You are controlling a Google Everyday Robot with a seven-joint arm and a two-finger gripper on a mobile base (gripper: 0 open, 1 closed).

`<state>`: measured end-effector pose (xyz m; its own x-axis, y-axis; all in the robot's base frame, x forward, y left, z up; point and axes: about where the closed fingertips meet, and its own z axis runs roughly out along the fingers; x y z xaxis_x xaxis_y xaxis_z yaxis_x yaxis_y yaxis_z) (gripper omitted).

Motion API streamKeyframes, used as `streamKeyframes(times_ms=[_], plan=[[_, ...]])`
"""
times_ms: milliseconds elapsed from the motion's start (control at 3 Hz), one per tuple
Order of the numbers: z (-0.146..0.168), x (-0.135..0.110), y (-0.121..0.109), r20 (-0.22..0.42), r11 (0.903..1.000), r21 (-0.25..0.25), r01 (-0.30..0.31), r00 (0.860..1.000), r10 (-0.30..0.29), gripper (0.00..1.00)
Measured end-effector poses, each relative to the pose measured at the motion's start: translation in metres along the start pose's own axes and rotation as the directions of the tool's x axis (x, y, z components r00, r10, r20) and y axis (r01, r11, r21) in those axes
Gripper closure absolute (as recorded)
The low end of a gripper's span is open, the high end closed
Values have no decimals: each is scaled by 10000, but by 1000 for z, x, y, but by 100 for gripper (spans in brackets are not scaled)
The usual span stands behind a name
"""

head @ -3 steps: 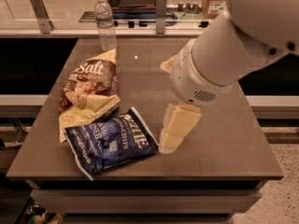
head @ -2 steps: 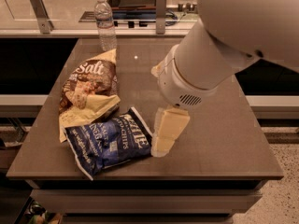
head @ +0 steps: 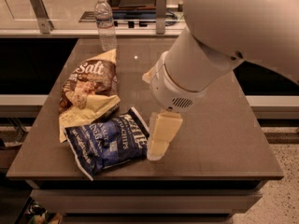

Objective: Move blue chip bag near water bottle

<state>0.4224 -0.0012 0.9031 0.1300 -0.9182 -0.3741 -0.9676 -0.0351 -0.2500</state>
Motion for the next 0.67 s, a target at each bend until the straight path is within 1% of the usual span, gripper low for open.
streamKeyframes(times_ms=[333,667], plan=[[18,2,-1,-105,9994,-302,-195,9998,191,0],[39,0,2,9,9971,-711,-259,9997,260,0]])
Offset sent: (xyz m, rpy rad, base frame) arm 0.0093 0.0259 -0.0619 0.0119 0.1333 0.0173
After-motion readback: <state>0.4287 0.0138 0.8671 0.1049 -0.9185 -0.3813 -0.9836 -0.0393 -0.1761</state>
